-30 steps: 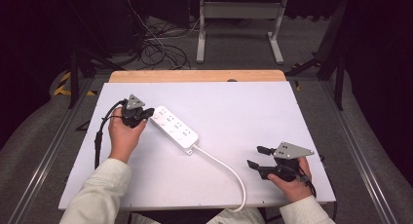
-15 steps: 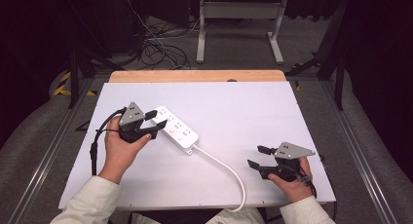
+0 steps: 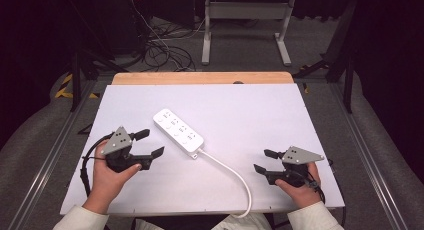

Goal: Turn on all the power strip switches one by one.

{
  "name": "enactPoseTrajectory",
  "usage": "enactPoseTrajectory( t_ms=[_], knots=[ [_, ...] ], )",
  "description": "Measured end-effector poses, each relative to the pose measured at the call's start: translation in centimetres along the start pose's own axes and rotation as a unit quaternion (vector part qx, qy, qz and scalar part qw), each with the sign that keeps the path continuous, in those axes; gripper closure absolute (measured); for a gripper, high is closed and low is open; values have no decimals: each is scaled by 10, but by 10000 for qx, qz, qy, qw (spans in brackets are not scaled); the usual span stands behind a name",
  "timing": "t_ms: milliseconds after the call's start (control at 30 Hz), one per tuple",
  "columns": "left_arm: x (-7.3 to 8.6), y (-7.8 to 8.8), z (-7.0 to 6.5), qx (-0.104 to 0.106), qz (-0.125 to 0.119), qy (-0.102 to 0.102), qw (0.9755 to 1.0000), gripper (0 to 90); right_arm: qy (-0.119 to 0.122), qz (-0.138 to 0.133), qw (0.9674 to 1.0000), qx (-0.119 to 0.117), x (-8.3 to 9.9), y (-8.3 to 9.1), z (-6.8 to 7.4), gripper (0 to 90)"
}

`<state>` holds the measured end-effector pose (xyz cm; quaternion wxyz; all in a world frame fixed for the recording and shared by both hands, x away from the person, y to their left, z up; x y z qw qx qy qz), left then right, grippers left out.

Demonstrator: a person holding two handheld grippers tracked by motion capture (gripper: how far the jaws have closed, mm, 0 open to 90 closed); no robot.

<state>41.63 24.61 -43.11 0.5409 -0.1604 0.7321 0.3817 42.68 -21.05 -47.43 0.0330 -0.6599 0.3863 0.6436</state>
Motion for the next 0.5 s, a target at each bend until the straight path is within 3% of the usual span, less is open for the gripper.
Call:
enactPoseTrajectory(
  t_ms=[133,233,267,367,400,433,500],
  knots=[
    [23,12,5,12,-172,-78,9998,223,16,-31,10000,16,-1,1,0,346],
    [44,16,11,-87,-174,6,9998,213,27,-44,10000,22,0,2,0,340],
    [51,17,13,-144,-147,95,9997,213,34,-42,10000,24,0,2,0,338],
    [67,17,16,-80,-97,741,9972,216,59,-65,10000,16,0,2,1,335],
    [68,17,17,-71,-75,823,9966,208,64,-75,10000,14,0,2,1,334],
    [68,17,18,-95,-95,826,9965,203,62,-90,9999,9,0,3,1,333],
    [66,17,18,-178,-56,599,9980,202,65,-91,9999,2,0,3,0,330]
  ],
)
Point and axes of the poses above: each handheld gripper's, and its own axes: y roughly backward along the jaws, x roughly out of its underside, z roughly to its left, the point moved 2 cm from there along -y, roughly forward along the jaws, and after that the axes turned 10 degrees about y, right-handed, at the moved point
